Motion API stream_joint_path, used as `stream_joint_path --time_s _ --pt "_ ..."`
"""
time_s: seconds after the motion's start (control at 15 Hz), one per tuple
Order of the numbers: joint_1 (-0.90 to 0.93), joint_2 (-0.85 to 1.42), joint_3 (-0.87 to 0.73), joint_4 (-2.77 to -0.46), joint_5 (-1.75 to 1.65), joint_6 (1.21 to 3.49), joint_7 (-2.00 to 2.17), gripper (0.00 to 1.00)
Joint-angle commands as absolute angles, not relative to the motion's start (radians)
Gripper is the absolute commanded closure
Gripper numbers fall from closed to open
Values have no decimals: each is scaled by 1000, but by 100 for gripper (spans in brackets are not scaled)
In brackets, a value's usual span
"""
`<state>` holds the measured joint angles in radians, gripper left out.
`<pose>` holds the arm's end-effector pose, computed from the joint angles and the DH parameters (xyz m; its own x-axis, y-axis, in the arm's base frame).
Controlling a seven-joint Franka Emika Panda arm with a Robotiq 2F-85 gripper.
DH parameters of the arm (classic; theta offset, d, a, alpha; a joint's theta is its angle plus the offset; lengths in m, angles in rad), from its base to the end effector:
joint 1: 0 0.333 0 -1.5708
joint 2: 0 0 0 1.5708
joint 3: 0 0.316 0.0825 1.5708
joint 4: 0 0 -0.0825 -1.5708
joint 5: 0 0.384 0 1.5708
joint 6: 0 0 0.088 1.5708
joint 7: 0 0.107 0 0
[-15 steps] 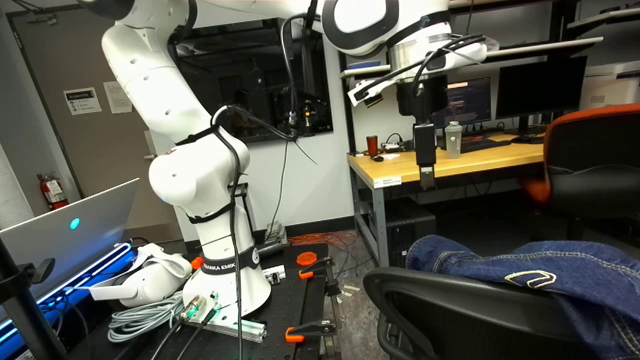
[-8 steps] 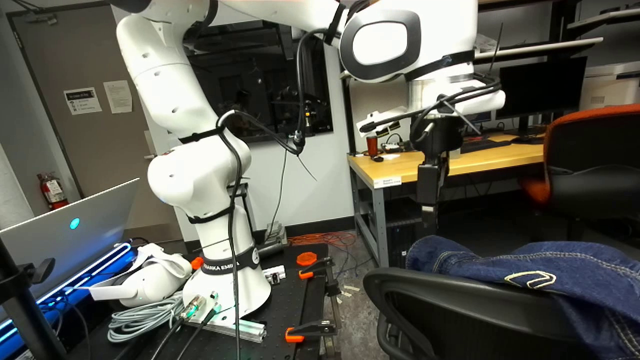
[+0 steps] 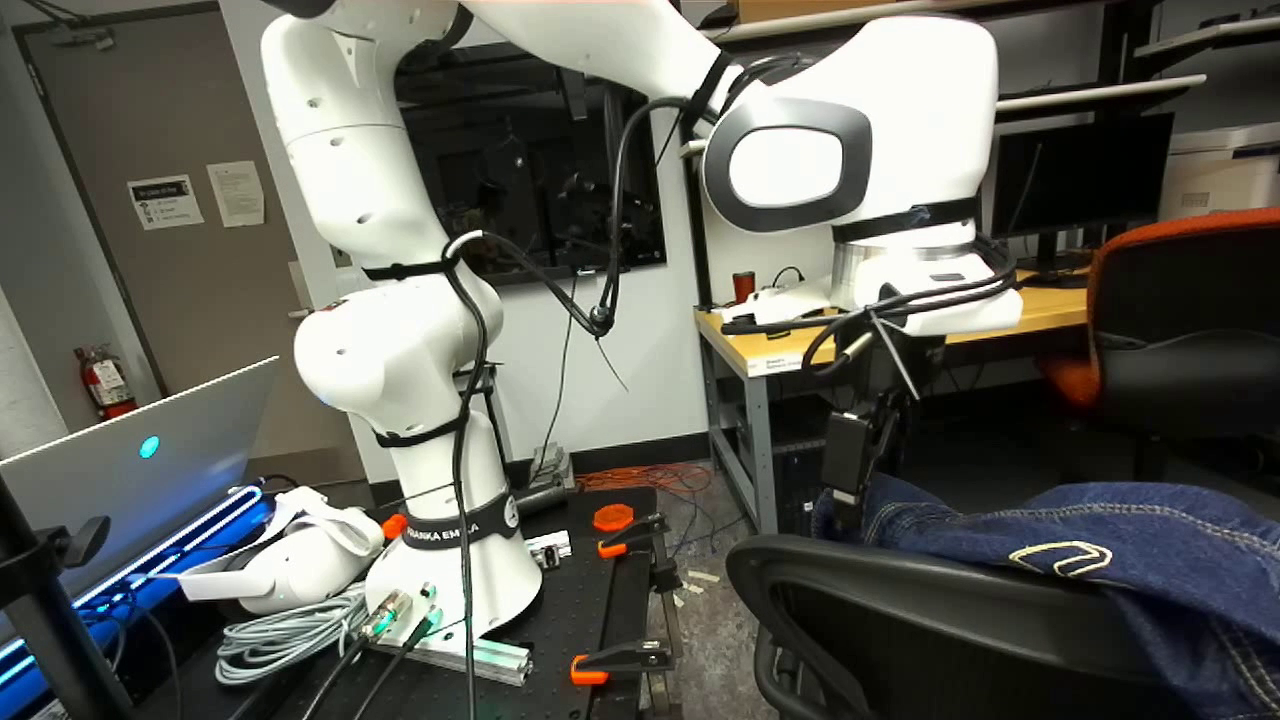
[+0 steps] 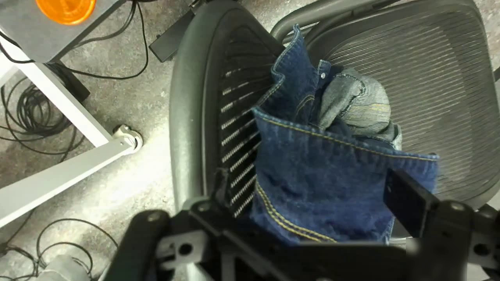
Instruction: Take the jacket off the back of the chair and put it on the seat
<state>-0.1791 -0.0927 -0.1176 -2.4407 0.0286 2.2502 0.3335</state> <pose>0.4418 -0.1339 0.3294 0.7928 -0.6007 -0.1034 -0.6037 -0.7972 0.0028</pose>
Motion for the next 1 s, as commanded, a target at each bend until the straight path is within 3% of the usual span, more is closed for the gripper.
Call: stream_joint_path --time_s 0.0,0.73,0.8,0.87,0.93 --pt "-187 -35 -138 -2423 14 2278 375 0" --pt "-147 15 -124 -2387 13 2358 369 0" --pt "-144 21 -123 -2383 13 2366 368 4" --pt "-142 27 -122 -2380 13 2369 367 26" --pt "-140 30 -123 -2378 10 2372 366 28"
